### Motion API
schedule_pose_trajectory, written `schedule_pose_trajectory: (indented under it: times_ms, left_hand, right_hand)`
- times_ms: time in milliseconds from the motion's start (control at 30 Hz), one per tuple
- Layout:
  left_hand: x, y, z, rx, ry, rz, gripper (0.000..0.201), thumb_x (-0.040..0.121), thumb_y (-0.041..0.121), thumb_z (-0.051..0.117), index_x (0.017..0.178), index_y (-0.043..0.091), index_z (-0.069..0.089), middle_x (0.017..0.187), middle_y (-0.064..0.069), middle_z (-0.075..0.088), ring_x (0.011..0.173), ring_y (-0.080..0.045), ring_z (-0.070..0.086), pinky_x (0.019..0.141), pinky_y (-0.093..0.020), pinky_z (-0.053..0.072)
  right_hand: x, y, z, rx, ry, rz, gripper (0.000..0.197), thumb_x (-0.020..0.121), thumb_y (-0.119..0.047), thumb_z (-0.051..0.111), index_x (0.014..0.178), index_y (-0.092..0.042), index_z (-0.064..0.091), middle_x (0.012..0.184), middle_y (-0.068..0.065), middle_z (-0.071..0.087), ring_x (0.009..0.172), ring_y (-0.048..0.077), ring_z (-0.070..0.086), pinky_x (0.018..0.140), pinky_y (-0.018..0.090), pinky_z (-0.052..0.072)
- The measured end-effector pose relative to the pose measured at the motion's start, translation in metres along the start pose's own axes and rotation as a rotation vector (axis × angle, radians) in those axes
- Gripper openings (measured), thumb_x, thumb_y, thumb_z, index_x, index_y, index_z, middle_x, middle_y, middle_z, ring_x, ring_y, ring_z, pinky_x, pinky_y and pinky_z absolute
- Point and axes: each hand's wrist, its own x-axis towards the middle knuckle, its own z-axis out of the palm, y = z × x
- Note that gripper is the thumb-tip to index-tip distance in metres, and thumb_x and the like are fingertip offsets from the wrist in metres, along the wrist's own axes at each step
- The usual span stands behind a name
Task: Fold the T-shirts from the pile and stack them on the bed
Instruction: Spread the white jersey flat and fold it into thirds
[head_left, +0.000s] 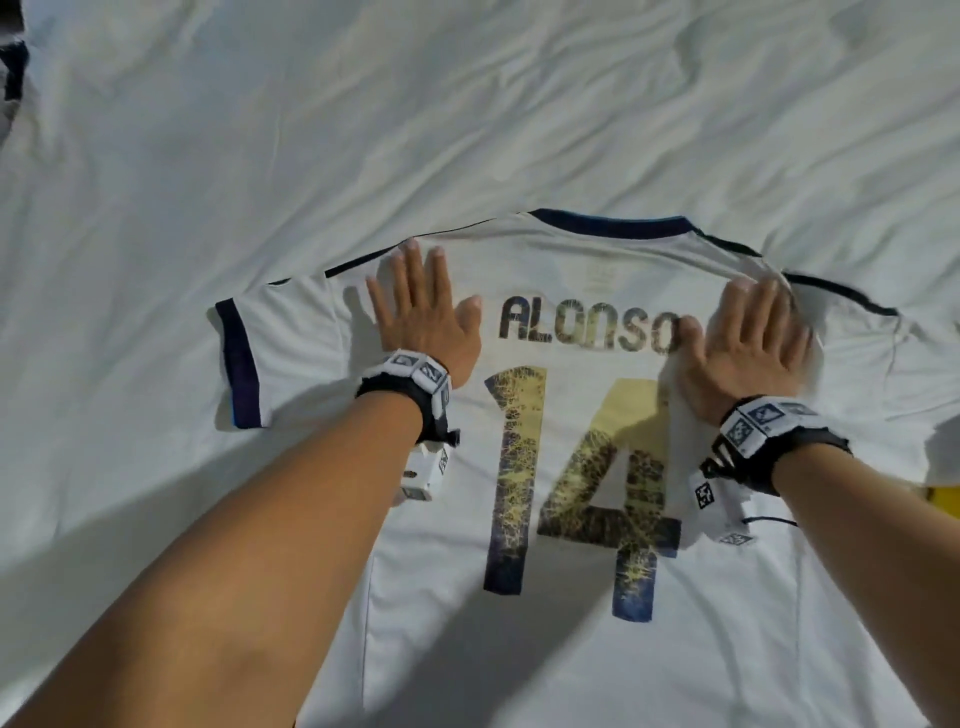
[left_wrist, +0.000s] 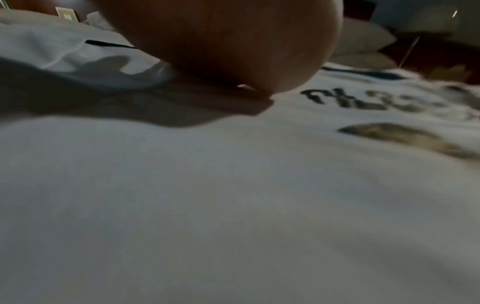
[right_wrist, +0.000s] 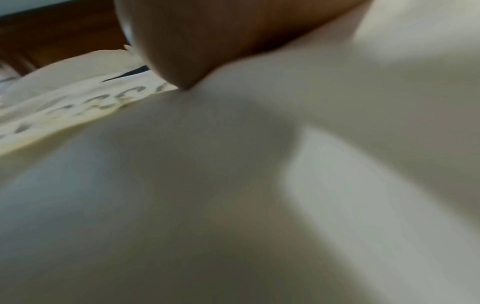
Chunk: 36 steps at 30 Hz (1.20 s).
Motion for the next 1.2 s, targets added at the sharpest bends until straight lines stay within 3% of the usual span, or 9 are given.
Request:
schedule_pose_trajectory:
  times_ms: [100, 167, 233, 433, 600, 733, 800, 1100, 1200]
  left_hand:
    - [-0.064, 0.034, 0.014, -0.063, -0.04, 0.173, 0.076, 0.102, 0.049, 0.021, 0.16, 0.021, -0.02, 0.164, -0.013, -0.03, 0.153, -0.031, -0.024, 0.123, -0.06, -0.009]
    - [-0.119, 0.045, 0.035, -0.066, -0.111, 0.303, 0.073, 0.103, 0.049, 0.021, 0.16, 0.026, -0.018, 0.165, -0.011, -0.028, 0.154, -0.03, -0.024, 0.122, -0.061, -0.007]
    - [-0.156, 0.032, 0.055, -0.003, -0.128, 0.327, 0.069, 0.105, 0.055, 0.016, 0.162, 0.029, -0.012, 0.168, -0.011, -0.02, 0.156, -0.031, -0.016, 0.122, -0.063, -0.001]
    - [-0.159, -0.045, 0.061, 0.024, -0.066, 0.064, 0.069, 0.103, 0.063, 0.002, 0.16, 0.031, -0.017, 0.168, -0.011, -0.021, 0.156, -0.031, -0.015, 0.124, -0.06, -0.003]
    - [-0.162, -0.045, 0.048, 0.03, -0.015, -0.074, 0.073, 0.102, 0.054, 0.008, 0.163, 0.016, -0.006, 0.167, -0.016, -0.019, 0.156, -0.035, -0.015, 0.123, -0.061, -0.003]
    - [-0.207, 0.023, 0.057, -0.006, -0.018, 0.393, 0.073, 0.104, 0.051, 0.023, 0.162, 0.023, -0.011, 0.167, -0.016, -0.02, 0.155, -0.035, -0.016, 0.122, -0.063, -0.004]
    - [-0.233, 0.036, 0.075, 0.013, -0.084, 0.473, 0.071, 0.105, 0.051, 0.025, 0.162, 0.028, -0.012, 0.168, -0.013, -0.019, 0.156, -0.033, -0.016, 0.122, -0.063, 0.003]
    - [-0.254, -0.059, 0.087, -0.005, -0.003, 0.027, 0.069, 0.105, 0.06, 0.014, 0.163, 0.03, -0.008, 0.17, -0.011, -0.013, 0.157, -0.032, -0.008, 0.124, -0.061, 0.003]
    - [-0.262, -0.041, 0.082, -0.044, 0.052, -0.083, 0.073, 0.104, 0.056, 0.02, 0.164, 0.021, -0.003, 0.168, -0.018, -0.013, 0.156, -0.038, -0.01, 0.123, -0.064, -0.001]
  right_hand:
    - [-0.047, -0.029, 0.013, 0.047, 0.048, -0.141, 0.075, 0.103, -0.058, 0.006, 0.161, -0.012, -0.008, 0.166, 0.016, -0.02, 0.153, 0.03, -0.021, 0.125, 0.053, -0.004]
    - [-0.098, -0.046, 0.042, -0.004, -0.02, -0.402, 0.067, 0.106, -0.052, 0.013, 0.162, -0.021, -0.008, 0.167, 0.009, -0.021, 0.153, 0.027, -0.022, 0.126, 0.053, -0.003]
    - [-0.137, -0.043, 0.07, -0.091, -0.06, -0.486, 0.065, 0.106, -0.055, 0.016, 0.162, -0.03, -0.006, 0.169, 0.003, -0.018, 0.154, 0.025, -0.019, 0.125, 0.056, 0.002]
    - [-0.153, 0.011, 0.07, -0.079, -0.016, -0.201, 0.071, 0.1, -0.068, 0.011, 0.159, -0.036, -0.014, 0.167, 0.001, -0.025, 0.153, 0.023, -0.025, 0.123, 0.048, -0.016]
    - [-0.157, 0.028, 0.059, 0.055, -0.007, 0.141, 0.079, 0.099, -0.069, 0.001, 0.16, -0.023, -0.014, 0.165, 0.01, -0.025, 0.153, 0.027, -0.024, 0.124, 0.054, -0.006]
    - [-0.188, -0.009, 0.074, 0.028, -0.082, -0.324, 0.067, 0.105, -0.06, 0.01, 0.16, -0.029, -0.014, 0.166, 0.007, -0.025, 0.153, 0.027, -0.024, 0.125, 0.052, -0.009]
    - [-0.205, -0.005, 0.09, -0.065, -0.118, -0.484, 0.066, 0.104, -0.062, 0.009, 0.161, -0.034, -0.01, 0.167, 0.004, -0.021, 0.154, 0.026, -0.02, 0.125, 0.054, -0.004]
    - [-0.224, 0.113, 0.071, 0.032, -0.12, 0.043, 0.071, 0.099, -0.066, 0.003, 0.158, -0.033, -0.02, 0.166, 0.007, -0.026, 0.152, 0.027, -0.026, 0.124, 0.055, -0.008]
    - [-0.233, 0.099, 0.066, 0.041, -0.08, 0.029, 0.073, 0.099, -0.061, 0.004, 0.16, -0.024, -0.016, 0.165, 0.014, -0.025, 0.151, 0.032, -0.025, 0.123, 0.055, -0.01]
